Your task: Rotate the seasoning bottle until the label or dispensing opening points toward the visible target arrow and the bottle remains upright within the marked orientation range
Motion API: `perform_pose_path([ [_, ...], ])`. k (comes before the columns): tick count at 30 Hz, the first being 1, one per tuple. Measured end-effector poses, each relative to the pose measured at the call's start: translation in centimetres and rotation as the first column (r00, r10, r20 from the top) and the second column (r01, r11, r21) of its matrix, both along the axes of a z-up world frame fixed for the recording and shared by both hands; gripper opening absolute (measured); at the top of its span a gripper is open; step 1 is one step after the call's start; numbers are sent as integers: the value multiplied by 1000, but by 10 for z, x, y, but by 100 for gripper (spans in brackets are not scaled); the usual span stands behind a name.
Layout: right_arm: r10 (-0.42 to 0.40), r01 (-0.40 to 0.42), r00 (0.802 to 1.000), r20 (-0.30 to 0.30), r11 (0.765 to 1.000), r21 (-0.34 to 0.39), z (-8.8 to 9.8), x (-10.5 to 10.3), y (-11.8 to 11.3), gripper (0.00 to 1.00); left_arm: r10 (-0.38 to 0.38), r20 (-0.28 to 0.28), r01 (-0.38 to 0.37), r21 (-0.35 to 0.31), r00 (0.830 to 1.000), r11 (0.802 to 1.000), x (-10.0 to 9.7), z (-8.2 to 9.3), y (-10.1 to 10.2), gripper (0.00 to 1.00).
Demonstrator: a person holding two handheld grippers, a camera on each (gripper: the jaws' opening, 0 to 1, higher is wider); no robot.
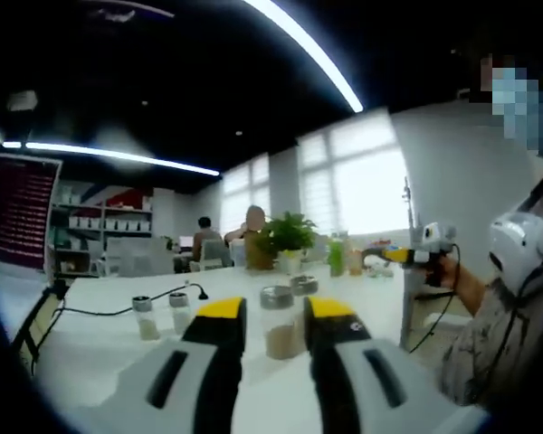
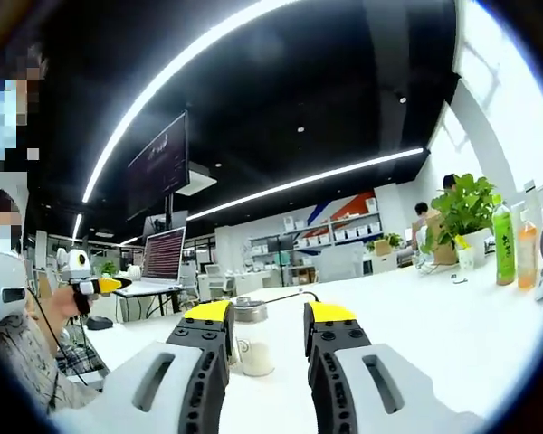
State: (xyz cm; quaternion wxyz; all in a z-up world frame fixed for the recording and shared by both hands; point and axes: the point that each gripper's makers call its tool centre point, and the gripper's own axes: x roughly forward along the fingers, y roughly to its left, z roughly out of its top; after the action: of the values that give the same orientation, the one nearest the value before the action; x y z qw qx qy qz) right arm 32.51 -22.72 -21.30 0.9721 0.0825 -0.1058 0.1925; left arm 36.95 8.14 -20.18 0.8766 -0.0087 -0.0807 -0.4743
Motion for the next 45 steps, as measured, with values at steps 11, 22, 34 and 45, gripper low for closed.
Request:
perform_pose_path([
  [11, -95, 94, 995, 14, 994, 48, 2, -6, -7, 27, 34, -8, -33, 113, 999, 993, 60, -22, -10, 26],
  [22, -111, 110, 994, 25, 993, 42, 3, -10, -2, 26, 77, 57, -85, 166, 995, 982, 108, -1, -9, 26],
  [34, -121, 119, 992, 30, 992, 52, 3, -14, -2, 25, 174, 75, -184, 165, 982, 969, 167, -9, -28, 25],
  [45, -120, 117, 992, 33, 988, 101, -1, -15, -12, 25, 242, -42, -236, 108, 969, 966, 212, -26, -47, 25],
])
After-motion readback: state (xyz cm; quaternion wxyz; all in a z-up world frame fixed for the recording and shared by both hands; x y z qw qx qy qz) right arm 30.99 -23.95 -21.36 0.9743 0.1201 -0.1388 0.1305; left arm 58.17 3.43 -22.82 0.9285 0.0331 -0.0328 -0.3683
